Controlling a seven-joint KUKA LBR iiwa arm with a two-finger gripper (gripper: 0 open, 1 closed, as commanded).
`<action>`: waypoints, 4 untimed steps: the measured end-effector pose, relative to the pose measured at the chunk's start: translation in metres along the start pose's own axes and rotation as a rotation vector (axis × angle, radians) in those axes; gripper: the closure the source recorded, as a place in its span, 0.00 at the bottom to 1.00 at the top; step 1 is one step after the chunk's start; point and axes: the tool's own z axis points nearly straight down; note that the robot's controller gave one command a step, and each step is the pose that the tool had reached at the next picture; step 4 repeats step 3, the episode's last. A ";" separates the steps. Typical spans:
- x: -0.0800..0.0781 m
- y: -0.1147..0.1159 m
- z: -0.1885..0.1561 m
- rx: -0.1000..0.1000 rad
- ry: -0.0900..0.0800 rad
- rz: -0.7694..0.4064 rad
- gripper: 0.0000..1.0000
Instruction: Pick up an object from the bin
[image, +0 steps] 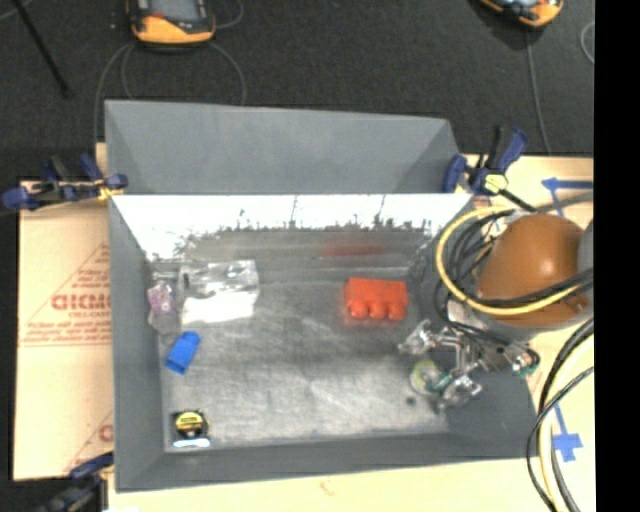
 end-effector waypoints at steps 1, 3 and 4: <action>0.000 0.008 0.000 0.002 -0.005 -0.146 0.00; 0.001 0.003 -0.096 0.016 -0.001 -0.141 1.00; 0.001 0.003 -0.096 0.016 -0.001 -0.141 1.00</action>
Offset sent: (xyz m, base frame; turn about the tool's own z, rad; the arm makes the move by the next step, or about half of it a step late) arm -0.0084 0.0006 -0.0051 -0.1499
